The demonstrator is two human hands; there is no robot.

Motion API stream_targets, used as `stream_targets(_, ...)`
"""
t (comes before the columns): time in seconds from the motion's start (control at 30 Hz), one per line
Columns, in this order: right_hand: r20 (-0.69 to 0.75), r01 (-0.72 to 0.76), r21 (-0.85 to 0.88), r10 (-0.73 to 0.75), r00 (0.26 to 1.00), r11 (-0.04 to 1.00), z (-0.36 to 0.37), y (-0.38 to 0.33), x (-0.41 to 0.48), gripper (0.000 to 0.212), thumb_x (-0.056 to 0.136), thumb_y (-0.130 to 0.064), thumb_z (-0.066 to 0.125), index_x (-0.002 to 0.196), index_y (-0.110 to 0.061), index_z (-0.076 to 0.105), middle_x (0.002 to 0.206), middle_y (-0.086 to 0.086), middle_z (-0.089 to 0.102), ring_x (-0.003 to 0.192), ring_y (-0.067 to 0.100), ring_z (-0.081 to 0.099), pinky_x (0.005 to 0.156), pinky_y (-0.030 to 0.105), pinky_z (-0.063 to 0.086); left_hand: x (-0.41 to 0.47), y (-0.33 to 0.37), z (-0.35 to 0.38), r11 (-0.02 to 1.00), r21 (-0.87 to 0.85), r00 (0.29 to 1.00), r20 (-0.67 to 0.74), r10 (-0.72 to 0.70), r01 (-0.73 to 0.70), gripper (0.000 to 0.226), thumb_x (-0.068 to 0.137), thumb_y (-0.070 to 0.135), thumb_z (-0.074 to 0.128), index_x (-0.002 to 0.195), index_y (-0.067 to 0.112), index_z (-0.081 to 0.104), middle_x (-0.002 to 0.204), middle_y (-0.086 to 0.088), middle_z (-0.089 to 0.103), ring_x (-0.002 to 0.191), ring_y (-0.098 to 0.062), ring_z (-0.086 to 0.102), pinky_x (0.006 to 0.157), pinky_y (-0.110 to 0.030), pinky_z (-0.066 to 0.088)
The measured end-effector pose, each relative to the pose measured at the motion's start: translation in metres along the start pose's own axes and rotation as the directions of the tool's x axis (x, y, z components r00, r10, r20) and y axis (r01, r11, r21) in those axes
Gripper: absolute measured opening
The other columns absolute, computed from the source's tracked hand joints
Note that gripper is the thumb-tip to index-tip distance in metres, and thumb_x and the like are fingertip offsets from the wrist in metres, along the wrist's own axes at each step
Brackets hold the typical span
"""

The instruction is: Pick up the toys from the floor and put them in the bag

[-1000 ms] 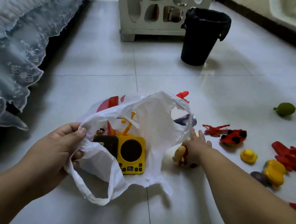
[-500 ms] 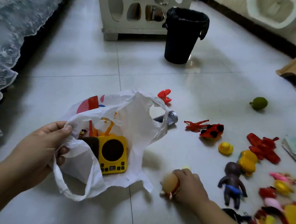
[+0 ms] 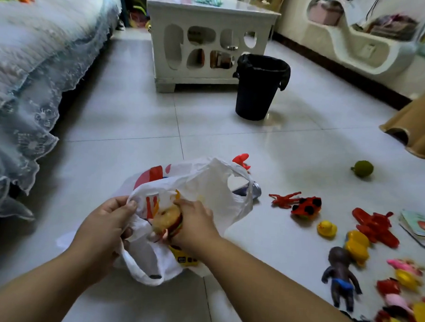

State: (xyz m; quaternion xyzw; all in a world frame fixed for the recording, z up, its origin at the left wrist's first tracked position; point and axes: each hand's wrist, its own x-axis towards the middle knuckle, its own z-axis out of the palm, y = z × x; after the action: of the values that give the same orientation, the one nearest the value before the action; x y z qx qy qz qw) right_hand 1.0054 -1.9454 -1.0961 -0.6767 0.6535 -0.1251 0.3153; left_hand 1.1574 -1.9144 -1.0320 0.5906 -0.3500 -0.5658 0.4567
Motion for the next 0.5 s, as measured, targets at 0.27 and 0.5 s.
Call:
stream_targets(0.27,-0.307,0.104,0.053,-0.083,0.948,0.993,0.016,0.026,-0.021,0.055,0.084,-0.014,0.063,0.135,-0.026,0.046,0.136,0.001,0.042,0.123,0.024,0.042,0.107,0.038,0.040,0.001,-0.006,-0.011,0.997,0.082,1.000,-0.015,-0.009,0.011,0.017,0.095,0.026,0.049,0.091,0.020,0.064,0.082,-0.006,0.059,0.065,-0.019,0.044,0.056,-0.026,0.035)
stream_targets(0.5,-0.646,-0.115,0.166,0.196,0.737,0.979,-0.059,0.055,-0.010,0.107,0.065,-0.038,0.083,0.145,-0.035,0.012,0.143,0.008,0.036,0.126,0.029,0.038,0.106,0.046,0.035,0.001,-0.003,-0.005,0.996,0.094,1.000,-0.014,-0.003,0.004,0.017,0.095,0.026,0.047,0.098,0.020,0.063,0.087,-0.003,0.059,0.070,-0.017,0.047,0.068,-0.035,0.049)
